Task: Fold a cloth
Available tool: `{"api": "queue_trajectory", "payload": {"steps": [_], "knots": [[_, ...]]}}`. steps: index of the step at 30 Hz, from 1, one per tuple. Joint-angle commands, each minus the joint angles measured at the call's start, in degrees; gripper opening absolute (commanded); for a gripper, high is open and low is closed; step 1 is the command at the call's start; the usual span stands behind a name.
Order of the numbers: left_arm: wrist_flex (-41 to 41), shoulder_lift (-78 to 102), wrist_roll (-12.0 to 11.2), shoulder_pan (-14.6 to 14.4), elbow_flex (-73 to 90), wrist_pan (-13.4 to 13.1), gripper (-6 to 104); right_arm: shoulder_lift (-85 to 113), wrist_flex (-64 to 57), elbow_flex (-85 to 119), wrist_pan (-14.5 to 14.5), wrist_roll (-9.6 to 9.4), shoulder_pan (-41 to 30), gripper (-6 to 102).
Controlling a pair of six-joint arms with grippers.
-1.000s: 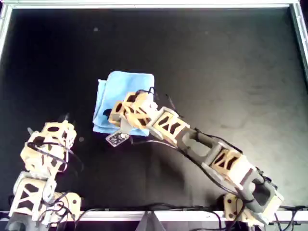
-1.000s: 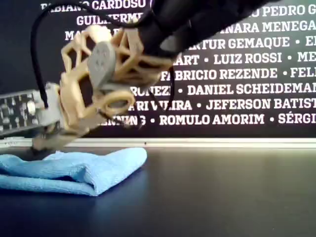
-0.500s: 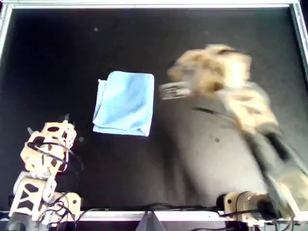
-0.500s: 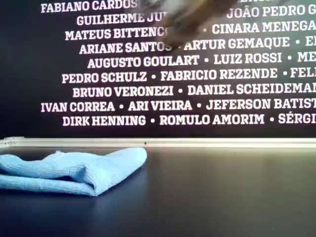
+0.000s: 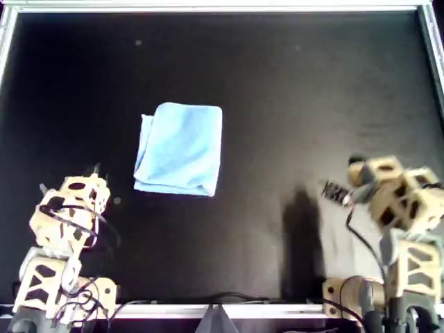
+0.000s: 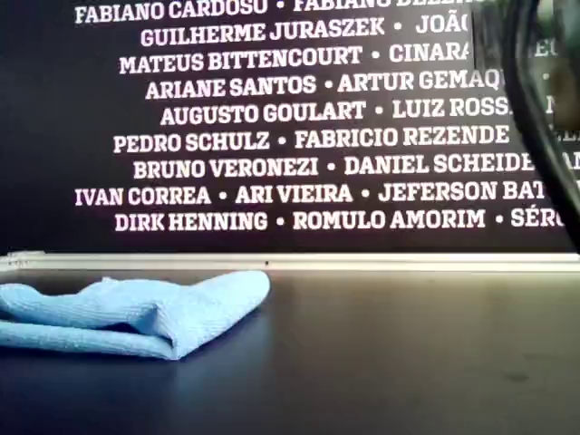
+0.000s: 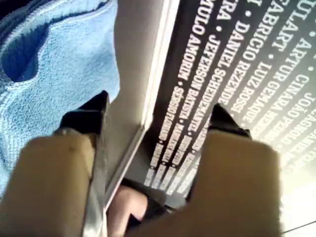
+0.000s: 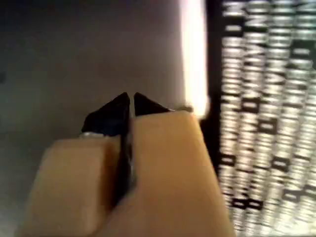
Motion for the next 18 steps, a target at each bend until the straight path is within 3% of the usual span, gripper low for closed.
{"api": "queue_trajectory", "payload": {"steps": [1, 5, 7, 9, 11, 14, 18], "knots": [[-0.5, 0.5, 0.3, 1.3, -0.7, -0.3, 71, 2.1, -2.7, 3.1, 0.1, 0.18, -0.6, 4], [-0.5, 0.5, 0.3, 1.3, -0.7, -0.3, 71, 2.1, -5.1, 6.9, 1.5, 0.09, -1.1, 3], [-0.5, 0.4, 0.3, 1.3, -0.7, -0.3, 71, 0.4, -9.4, 8.3, 6.1, 0.00, -2.0, 3], [-0.4, 0.4, 0.4, 1.3, -0.7, -0.3, 71, -1.5, -13.1, 9.6, 12.4, 0.00, -2.3, 3], [-0.4, 0.4, 0.4, 1.3, -0.7, -0.3, 71, -4.0, -15.1, 11.0, 16.3, 0.09, -1.2, 3], [3.2, 0.4, 0.4, 1.3, -0.7, -1.0, 71, -6.2, -15.5, 11.2, 16.8, 0.44, -1.1, 3], [16.2, 0.5, 0.4, 0.8, -0.7, -4.8, 71, -6.6, -15.4, 12.3, 15.6, 1.05, -1.1, 3]]}}
